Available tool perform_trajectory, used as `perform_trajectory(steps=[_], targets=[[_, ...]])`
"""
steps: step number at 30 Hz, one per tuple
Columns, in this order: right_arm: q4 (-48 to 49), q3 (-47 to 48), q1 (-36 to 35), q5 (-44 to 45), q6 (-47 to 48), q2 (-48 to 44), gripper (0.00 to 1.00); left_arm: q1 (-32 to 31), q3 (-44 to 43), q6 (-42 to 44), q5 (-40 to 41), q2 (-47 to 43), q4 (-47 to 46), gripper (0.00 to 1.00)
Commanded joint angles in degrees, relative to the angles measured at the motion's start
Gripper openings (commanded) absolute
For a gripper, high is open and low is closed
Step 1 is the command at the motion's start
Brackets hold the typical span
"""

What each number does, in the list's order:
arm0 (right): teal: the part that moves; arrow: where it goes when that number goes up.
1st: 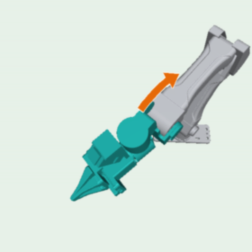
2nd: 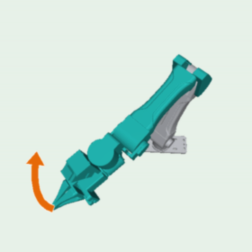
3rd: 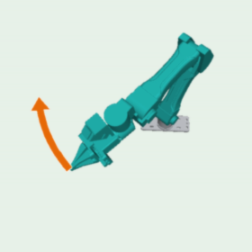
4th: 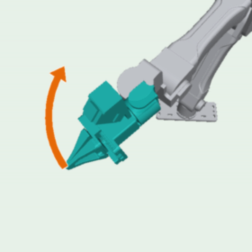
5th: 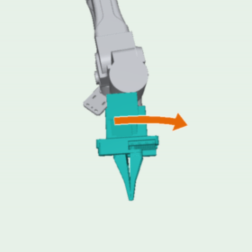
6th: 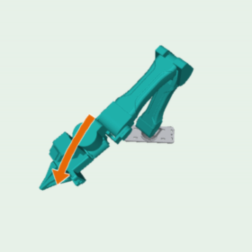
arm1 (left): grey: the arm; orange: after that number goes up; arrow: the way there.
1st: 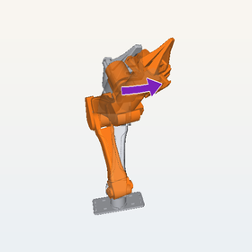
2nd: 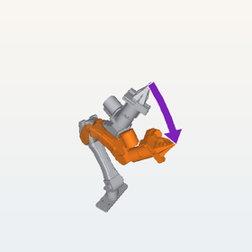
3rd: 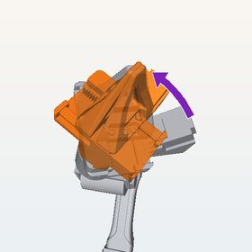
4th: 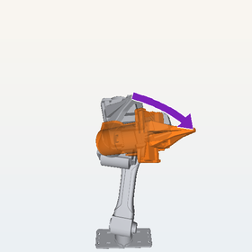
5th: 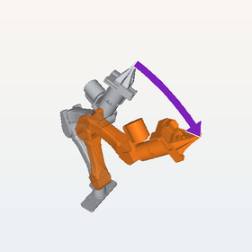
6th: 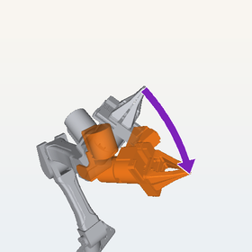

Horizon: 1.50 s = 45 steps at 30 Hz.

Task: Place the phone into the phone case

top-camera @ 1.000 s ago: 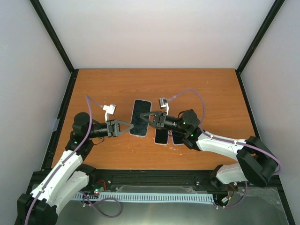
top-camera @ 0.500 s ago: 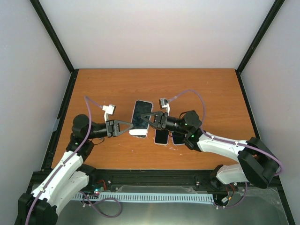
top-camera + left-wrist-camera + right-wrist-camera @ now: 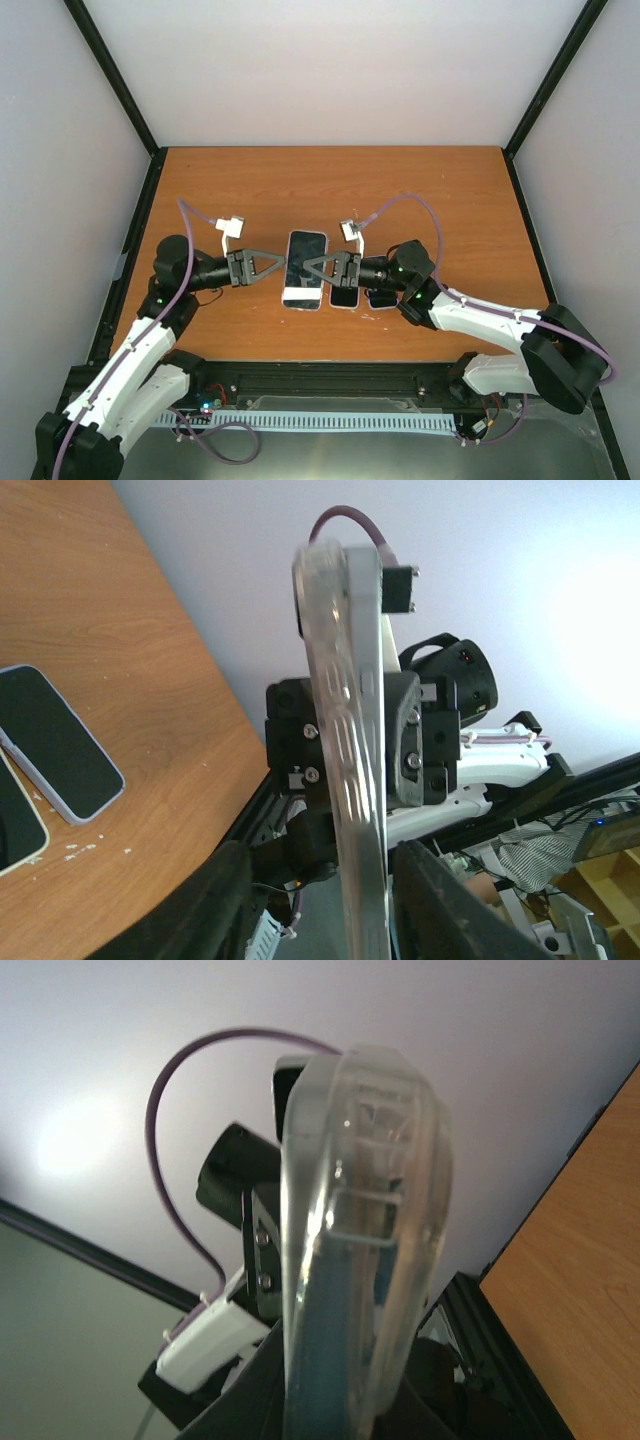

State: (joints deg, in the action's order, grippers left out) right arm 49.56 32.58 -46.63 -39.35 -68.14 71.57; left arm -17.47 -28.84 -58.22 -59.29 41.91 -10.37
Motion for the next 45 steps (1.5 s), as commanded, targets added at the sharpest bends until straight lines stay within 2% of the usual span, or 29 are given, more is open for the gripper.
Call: perform_trajectory(steps=[1, 5, 8, 13, 16, 18, 22, 25, 27, 31, 33, 38, 40, 45], targets=[[1.9, -1.5, -0.3, -4.4, 3.6, -2.2, 0.11, 0.1, -3.9, 0.0, 0.9, 2.6, -2.4, 0.47], [1.8, -2.0, -0.5, -5.5, 3.8, -2.1, 0.11, 0.1, -3.5, -2.7, 0.5, 3.2, -7.7, 0.47], [1.8, -1.7, -0.7, -5.6, 3.8, -1.6, 0.11, 0.1, -3.7, -2.7, -0.3, 4.3, -8.3, 0.48], [3.2, -0.7, -1.1, -6.2, 3.5, -0.1, 0.11, 0.1, -3.2, -2.1, -1.0, 6.4, -8.2, 0.56], [3.6, -0.2, -1.2, -6.4, 3.1, 1.1, 0.12, 0.1, -3.2, -1.8, -1.0, 7.0, -8.5, 0.56], [4.1, 0.0, -1.4, -6.7, 2.8, 2.0, 0.12, 0.1, -3.5, -1.5, -1.1, 7.3, -8.5, 0.50], [4.7, 0.2, -1.4, -6.5, 2.2, 3.2, 0.12, 0.1, -4.8, 1.6, -1.1, 8.3, -4.9, 0.22], [4.4, 0.1, -1.4, -6.1, 2.2, 3.6, 0.13, 0.1, -5.9, 5.1, -0.9, 8.7, -0.8, 0.07], [3.3, 0.2, -1.4, -5.5, 2.5, 3.6, 0.15, 0.1, -6.8, 7.7, 0.1, 8.7, 2.7, 0.01], [1.0, 0.2, -1.4, -3.8, 3.3, 3.4, 0.20, 0.1, -9.8, 13.3, 2.4, 9.9, 10.5, 0.00], [-0.5, 0.2, -1.4, -2.7, 3.7, 3.0, 0.24, 0.1, -10.3, 14.1, 2.5, 9.8, 11.5, 0.00], [-4.1, 0.1, -1.2, 1.5, 3.9, 0.4, 0.26, 0.1, -11.2, 16.4, 2.4, 9.7, 13.5, 0.00], [-5.8, 0.2, -1.1, 3.7, 4.0, -0.9, 0.31, 0.1, -11.0, 16.8, 2.1, 9.5, 13.8, 0.00], [-10.0, 0.1, -0.8, 7.6, 5.3, -4.2, 0.32, 0.1, -10.5, 17.1, 0.6, 9.2, 13.7, 0.00]])
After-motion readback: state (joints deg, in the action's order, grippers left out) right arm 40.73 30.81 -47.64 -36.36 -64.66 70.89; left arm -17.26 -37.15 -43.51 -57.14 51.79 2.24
